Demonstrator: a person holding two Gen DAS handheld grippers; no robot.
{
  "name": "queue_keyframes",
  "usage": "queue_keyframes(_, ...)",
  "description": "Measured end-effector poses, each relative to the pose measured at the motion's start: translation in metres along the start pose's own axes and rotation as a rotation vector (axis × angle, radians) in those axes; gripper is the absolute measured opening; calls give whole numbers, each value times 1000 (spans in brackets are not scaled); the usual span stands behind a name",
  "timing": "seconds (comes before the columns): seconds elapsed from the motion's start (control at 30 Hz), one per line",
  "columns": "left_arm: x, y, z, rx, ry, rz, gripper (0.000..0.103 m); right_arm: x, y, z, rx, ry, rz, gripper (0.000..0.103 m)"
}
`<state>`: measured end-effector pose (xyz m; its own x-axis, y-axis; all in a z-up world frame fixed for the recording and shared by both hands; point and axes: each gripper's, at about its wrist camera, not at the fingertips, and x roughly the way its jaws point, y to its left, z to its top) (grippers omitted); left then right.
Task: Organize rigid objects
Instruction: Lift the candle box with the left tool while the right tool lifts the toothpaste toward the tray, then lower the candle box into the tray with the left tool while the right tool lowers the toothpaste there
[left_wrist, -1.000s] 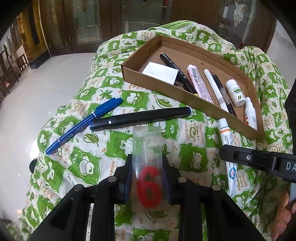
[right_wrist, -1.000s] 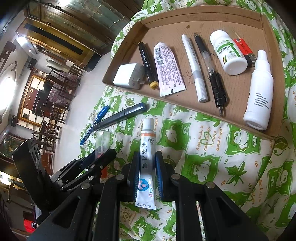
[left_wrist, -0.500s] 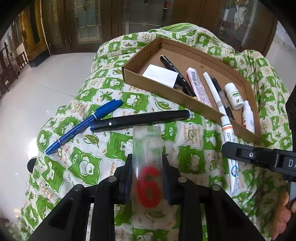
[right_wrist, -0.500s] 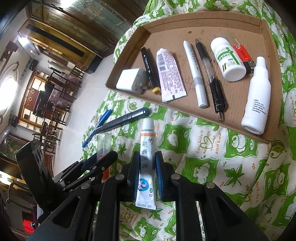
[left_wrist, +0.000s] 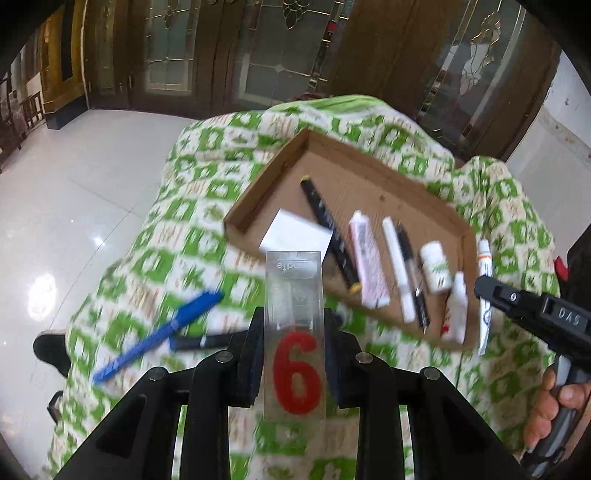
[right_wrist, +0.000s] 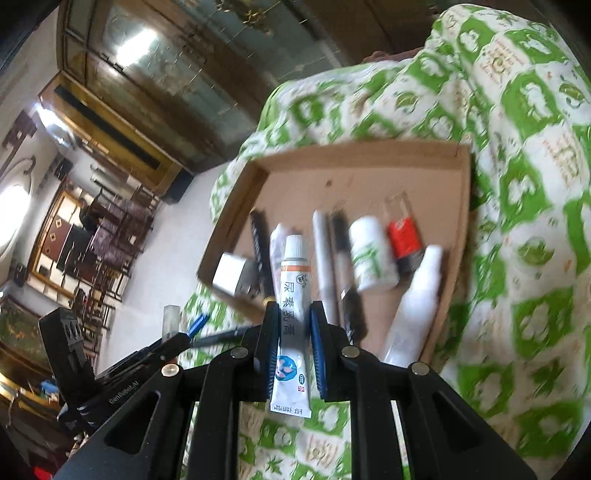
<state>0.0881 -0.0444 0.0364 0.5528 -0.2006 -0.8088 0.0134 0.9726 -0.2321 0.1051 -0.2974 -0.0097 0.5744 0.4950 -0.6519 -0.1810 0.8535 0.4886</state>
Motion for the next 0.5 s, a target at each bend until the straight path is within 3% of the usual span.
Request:
queue_keyframes(0.23,37,-23,48,18,28,-37,29,17,-5,38,11,12,-8,16)
queue_keyframes(0.5,100,-40,96,11,54,-43,29,69,1,80,-35,73,-53,16)
